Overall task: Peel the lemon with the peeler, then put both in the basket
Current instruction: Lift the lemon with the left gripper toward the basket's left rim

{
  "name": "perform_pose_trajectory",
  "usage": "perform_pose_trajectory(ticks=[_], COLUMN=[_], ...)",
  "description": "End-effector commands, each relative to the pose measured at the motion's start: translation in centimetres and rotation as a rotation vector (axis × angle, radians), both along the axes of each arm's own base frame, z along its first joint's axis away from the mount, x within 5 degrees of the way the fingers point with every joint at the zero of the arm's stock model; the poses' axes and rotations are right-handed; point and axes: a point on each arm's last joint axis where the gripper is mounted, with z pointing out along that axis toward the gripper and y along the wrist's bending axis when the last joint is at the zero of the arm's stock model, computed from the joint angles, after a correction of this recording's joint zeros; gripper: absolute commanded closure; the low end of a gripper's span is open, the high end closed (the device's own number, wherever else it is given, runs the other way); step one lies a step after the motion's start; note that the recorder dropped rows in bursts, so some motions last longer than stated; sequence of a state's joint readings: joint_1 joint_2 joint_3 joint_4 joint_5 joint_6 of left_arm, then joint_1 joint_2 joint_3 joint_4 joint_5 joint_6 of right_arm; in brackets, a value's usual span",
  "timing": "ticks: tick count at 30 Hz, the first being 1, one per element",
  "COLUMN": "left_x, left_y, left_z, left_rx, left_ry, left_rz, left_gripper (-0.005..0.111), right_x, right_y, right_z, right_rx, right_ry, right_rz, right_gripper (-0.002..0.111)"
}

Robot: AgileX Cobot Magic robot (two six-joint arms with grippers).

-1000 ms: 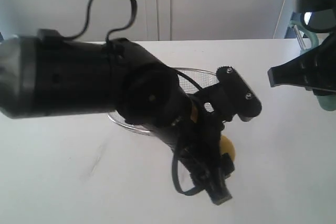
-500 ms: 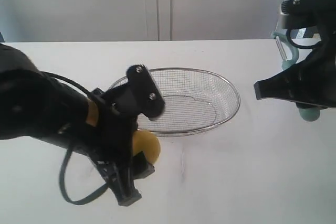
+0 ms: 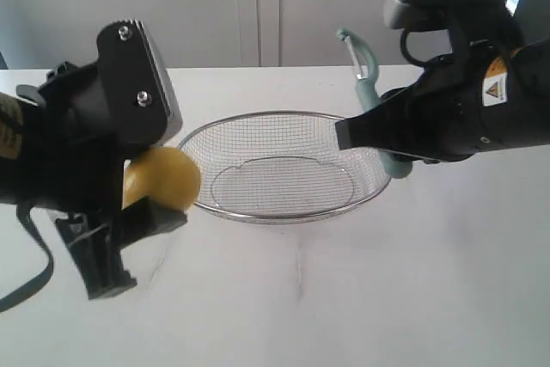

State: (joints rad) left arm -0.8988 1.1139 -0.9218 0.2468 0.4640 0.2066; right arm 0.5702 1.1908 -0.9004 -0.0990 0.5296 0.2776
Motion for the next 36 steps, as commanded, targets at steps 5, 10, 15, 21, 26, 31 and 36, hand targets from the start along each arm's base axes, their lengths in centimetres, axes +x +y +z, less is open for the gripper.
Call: perform_pose_trajectory(ticks=[5,10,15,21,26,31,36], left_x=[3.9,4.7,6.0,7.0,6.6,7.0,6.7], left_y=[2.5,3.2,2.4,1.8,2.0,1.8,0.8], left_z=[-0.3,-2.3,-3.4,-4.9,-4.6,-3.9,-2.6], left_rx=[-0.279,-0.352,-0.403,-0.415,-0.423,-0.457,-0.587], left_ry=[-0.095,-0.072,-0.033,0.011,0.044,-0.039,-0.129], left_rz=[0.208,0.289,0.34,0.379,0.404,0.369,0.191], left_gripper=[0.107,0.107,0.107,0.107,0.107,0.107,0.107], right_x=[1.4,2.0,2.1,2.0,1.9,1.9,2.0], right_y=[1.3,1.8,2.2,2.1,2.1,2.1,2.0], right_z=[-1.9,-2.7,-3.2,-3.2,-3.3,-3.1,-3.1], right_rx=[-0.032,-0.04,-0.014,-0.014,-0.024,-0.031,-0.035], right_ry=[0.008,0.016,0.052,0.059,0.078,0.088,0.087], right_rz=[0.079,0.105,0.103,0.103,0.105,0.107,0.103], right_gripper=[0.108,0.108,0.108,0.108,0.108,0.108,0.108])
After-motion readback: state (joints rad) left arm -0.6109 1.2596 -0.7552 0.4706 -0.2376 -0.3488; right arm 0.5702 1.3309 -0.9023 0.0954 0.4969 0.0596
